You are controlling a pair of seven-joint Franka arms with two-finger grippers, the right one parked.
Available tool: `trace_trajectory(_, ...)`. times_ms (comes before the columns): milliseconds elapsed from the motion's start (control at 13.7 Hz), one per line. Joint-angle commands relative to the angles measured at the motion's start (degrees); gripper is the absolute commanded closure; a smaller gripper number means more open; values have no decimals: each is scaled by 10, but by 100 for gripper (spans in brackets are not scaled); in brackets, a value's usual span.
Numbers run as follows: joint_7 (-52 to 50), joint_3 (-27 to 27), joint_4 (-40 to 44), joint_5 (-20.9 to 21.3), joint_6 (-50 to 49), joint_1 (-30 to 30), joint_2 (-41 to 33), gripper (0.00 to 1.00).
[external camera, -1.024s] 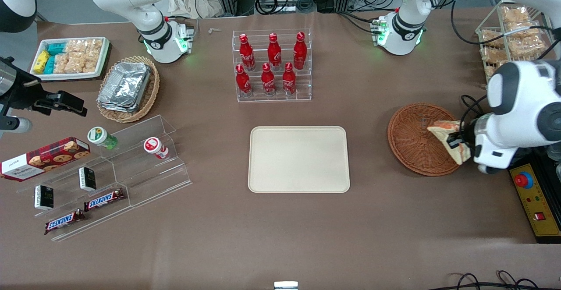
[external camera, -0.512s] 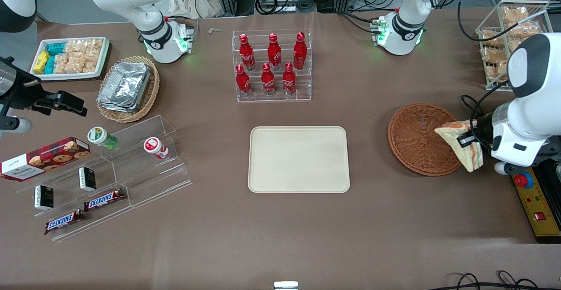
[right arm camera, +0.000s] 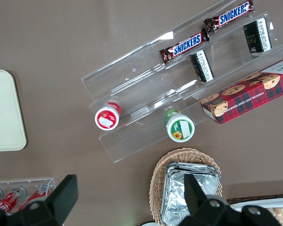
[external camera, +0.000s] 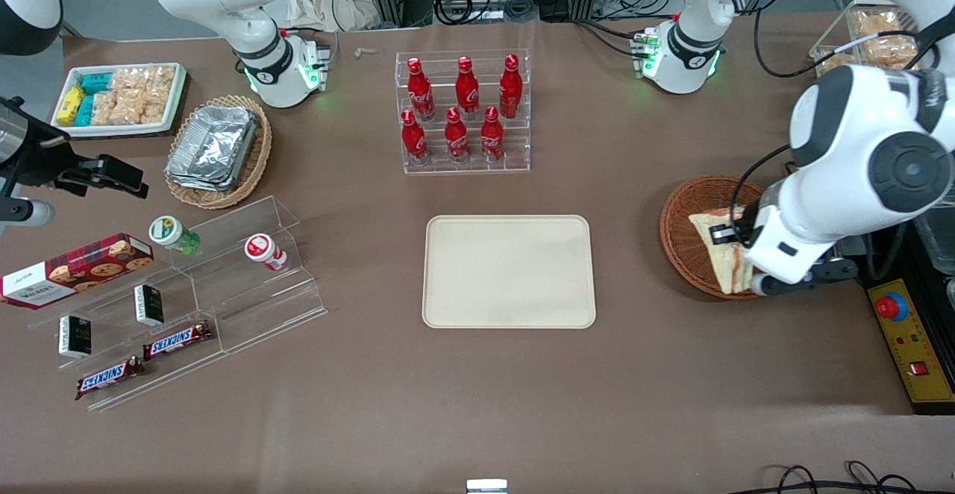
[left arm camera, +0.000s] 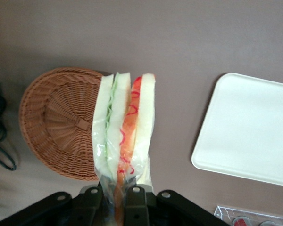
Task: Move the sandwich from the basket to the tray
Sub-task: 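Carry the held sandwich with the left gripper over the cream tray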
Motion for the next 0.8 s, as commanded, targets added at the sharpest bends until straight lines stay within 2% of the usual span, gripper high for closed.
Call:
trace_trajectory(0,11,-29,25,-6,-5,1,38,96)
trace_trajectory(220,-16,-65,20,3,29,-2,71,97)
trace_trajectory(439,-50,-65,26,11,47,-59,110,100)
trace_trajectory(732,-78,-66,26,25,101,-91,165,100)
